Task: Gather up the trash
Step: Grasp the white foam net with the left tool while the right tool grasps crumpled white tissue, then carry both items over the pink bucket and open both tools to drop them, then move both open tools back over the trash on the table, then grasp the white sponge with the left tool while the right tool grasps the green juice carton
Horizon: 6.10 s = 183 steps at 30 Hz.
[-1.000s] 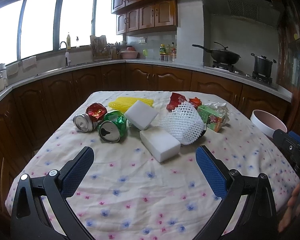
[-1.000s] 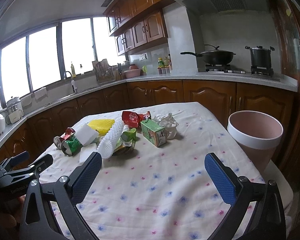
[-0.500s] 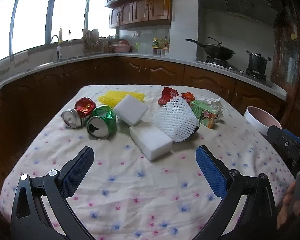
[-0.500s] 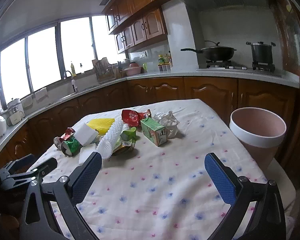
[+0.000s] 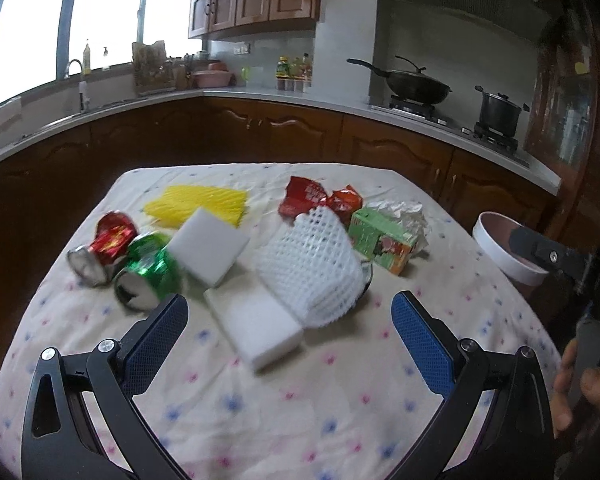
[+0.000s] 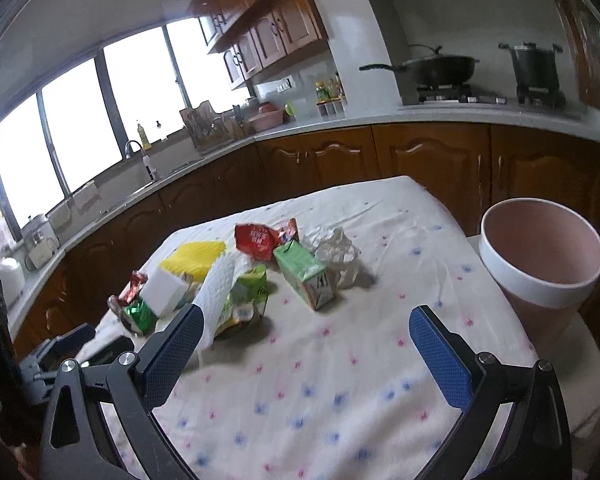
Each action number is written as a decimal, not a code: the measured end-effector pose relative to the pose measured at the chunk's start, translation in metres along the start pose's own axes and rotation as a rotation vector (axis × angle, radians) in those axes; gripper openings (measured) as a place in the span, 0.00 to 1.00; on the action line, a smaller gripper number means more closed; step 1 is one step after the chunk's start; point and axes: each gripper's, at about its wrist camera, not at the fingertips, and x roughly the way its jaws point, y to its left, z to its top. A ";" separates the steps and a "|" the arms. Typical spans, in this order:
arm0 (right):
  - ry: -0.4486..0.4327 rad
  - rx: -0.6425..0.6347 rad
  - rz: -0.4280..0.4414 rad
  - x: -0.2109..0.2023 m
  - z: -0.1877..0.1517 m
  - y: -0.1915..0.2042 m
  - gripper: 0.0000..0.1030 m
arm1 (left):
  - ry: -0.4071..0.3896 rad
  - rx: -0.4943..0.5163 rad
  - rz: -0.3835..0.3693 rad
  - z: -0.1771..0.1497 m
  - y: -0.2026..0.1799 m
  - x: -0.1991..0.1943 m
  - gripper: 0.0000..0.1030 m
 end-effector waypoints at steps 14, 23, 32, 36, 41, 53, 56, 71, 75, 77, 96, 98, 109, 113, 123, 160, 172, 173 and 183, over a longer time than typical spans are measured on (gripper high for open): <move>0.192 -0.004 0.046 0.106 0.057 -0.023 0.63 | 0.191 -0.001 -0.045 0.031 -0.012 0.083 0.79; 0.295 0.024 0.066 0.157 0.056 -0.041 0.38 | 0.268 -0.005 -0.088 0.027 -0.012 0.105 0.27; 0.237 0.022 0.083 0.138 0.061 -0.045 0.15 | 0.187 -0.039 -0.140 0.041 -0.005 0.073 0.10; 0.175 0.040 0.085 0.108 0.068 -0.050 0.15 | 0.144 -0.041 -0.178 0.051 -0.009 0.058 0.10; 0.132 0.065 0.076 0.075 0.068 -0.059 0.15 | 0.109 -0.013 -0.219 0.059 -0.027 0.046 0.10; 0.060 0.113 -0.004 0.009 0.065 -0.101 0.15 | 0.076 0.068 -0.329 0.070 -0.090 0.043 0.10; 0.038 0.135 -0.037 -0.007 0.065 -0.116 0.15 | 0.075 0.096 -0.359 0.073 -0.109 0.045 0.10; -0.029 0.237 -0.163 -0.053 0.062 -0.188 0.15 | 0.069 0.194 -0.500 0.086 -0.198 0.056 0.10; -0.041 0.259 -0.184 -0.055 0.063 -0.204 0.15 | 0.065 0.211 -0.535 0.094 -0.223 0.066 0.10; -0.048 0.268 -0.196 -0.056 0.065 -0.212 0.15 | 0.067 0.215 -0.557 0.099 -0.236 0.072 0.10; 0.014 0.351 -0.274 -0.018 0.064 -0.277 0.15 | 0.250 0.245 -0.606 0.090 -0.333 0.167 0.10; 0.025 0.349 -0.283 -0.014 0.063 -0.279 0.17 | 0.259 0.245 -0.604 0.087 -0.333 0.171 0.12; 0.019 0.394 -0.280 -0.012 0.060 -0.284 0.49 | 0.270 0.222 -0.589 0.080 -0.321 0.177 0.48; 0.003 0.403 -0.272 -0.018 0.060 -0.282 0.59 | 0.266 0.197 -0.584 0.080 -0.309 0.171 0.50; -0.022 0.394 -0.212 -0.024 0.057 -0.253 0.84 | 0.208 0.147 -0.524 0.075 -0.252 0.136 0.58; 0.049 0.083 0.069 0.028 0.039 -0.056 0.89 | 0.065 -0.039 -0.180 0.032 -0.006 0.043 0.67; 0.099 0.006 0.115 0.057 0.036 -0.021 0.89 | 0.057 -0.074 -0.102 0.034 0.042 0.036 0.67; 0.102 0.001 0.116 0.059 0.036 -0.020 0.89 | 0.057 -0.080 -0.090 0.035 0.049 0.038 0.67; 0.149 -0.026 0.124 0.095 0.038 -0.011 0.89 | 0.102 -0.031 -0.030 0.041 0.077 0.062 0.67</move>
